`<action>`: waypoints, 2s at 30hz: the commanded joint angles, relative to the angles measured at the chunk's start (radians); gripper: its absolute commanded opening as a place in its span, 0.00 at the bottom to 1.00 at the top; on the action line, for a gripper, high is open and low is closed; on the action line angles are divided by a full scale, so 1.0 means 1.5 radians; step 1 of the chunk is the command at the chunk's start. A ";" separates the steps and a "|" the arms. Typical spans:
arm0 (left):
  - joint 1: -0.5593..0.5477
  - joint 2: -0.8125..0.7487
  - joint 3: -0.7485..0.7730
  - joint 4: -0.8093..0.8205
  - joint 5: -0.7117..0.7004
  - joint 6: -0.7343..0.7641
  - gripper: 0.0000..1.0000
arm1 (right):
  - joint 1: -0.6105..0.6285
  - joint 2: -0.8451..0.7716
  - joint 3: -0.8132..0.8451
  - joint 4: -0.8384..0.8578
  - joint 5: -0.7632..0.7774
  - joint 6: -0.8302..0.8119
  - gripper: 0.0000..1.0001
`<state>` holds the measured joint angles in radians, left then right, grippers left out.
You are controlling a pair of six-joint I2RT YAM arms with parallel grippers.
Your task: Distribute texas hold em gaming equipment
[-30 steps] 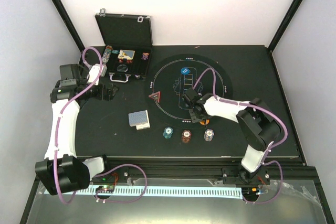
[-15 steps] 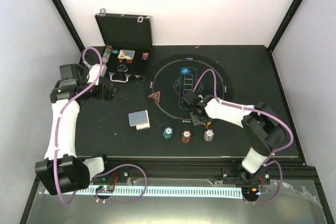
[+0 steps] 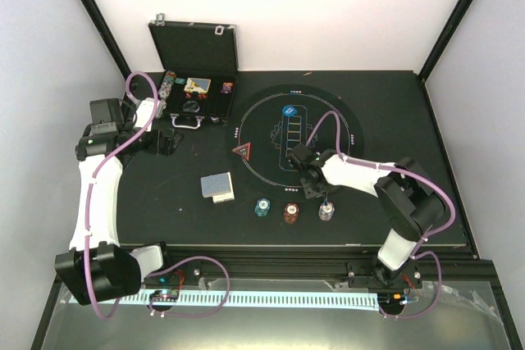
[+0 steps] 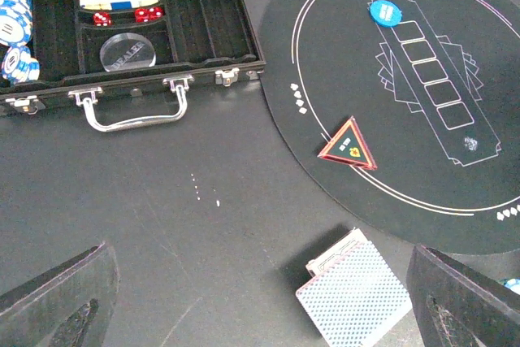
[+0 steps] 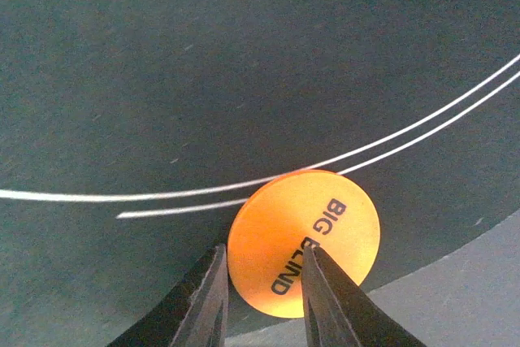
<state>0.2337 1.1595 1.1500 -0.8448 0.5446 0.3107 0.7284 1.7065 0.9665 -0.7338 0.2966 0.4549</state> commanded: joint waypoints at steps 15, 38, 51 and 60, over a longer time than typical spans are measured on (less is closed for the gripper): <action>0.011 0.000 0.029 -0.015 -0.001 0.008 0.99 | -0.120 0.081 0.099 0.023 0.020 -0.038 0.22; 0.014 -0.007 0.044 -0.047 -0.055 0.013 0.99 | 0.167 -0.042 0.212 -0.066 -0.166 -0.025 0.86; 0.014 -0.019 0.035 -0.051 -0.054 0.032 0.99 | 0.207 0.051 0.236 -0.065 -0.187 -0.046 0.86; 0.015 -0.019 0.033 -0.054 -0.051 0.041 0.99 | 0.220 0.097 0.257 -0.060 -0.197 -0.051 0.86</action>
<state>0.2481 1.1572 1.1755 -0.8951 0.4706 0.3519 1.0443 1.8290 1.3182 -0.8265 0.0151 0.3931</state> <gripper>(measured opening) 0.988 0.865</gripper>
